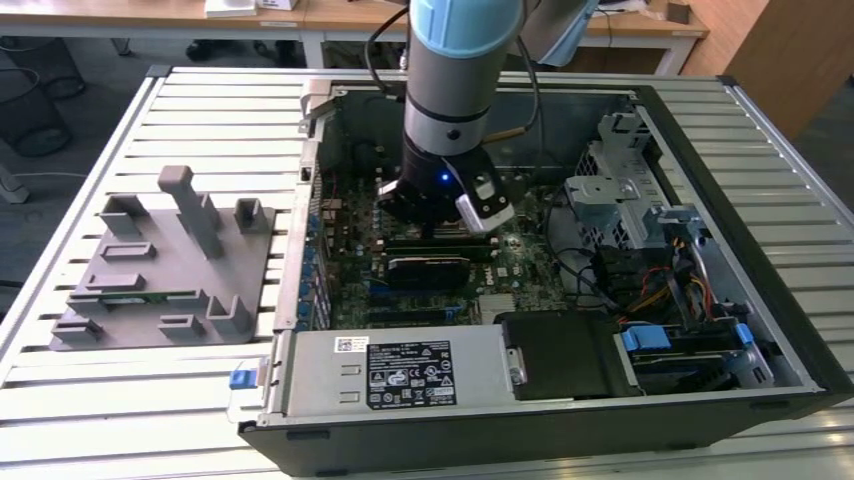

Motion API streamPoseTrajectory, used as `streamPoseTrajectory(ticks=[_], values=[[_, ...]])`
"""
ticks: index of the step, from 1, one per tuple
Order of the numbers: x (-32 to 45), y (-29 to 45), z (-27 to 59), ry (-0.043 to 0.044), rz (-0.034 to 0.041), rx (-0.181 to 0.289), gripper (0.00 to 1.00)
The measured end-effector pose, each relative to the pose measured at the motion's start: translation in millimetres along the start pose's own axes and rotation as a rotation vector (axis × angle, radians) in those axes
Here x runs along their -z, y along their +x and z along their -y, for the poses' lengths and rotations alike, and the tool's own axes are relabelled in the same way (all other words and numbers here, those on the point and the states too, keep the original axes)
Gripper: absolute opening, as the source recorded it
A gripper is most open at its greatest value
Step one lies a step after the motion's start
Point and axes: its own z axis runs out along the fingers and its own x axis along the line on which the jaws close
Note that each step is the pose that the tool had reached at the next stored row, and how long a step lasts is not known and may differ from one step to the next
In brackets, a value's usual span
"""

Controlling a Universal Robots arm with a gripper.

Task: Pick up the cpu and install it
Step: 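Install the second cpu locking lever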

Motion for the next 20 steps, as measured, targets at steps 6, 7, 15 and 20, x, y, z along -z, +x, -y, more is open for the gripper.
streamPoseTrajectory(ticks=[6,7,15,20], values=[[-0.5,2.0,4.7,-0.017,0.0008,0.001,0.11],[-0.6,2.6,5.2,-0.0207,0.0009,0.001,0.11],[-4.4,12.9,6.0,-0.0365,0.0017,0.001,0.11],[-8.3,13.5,6.4,-0.0464,0.002,0.002,0.11]])
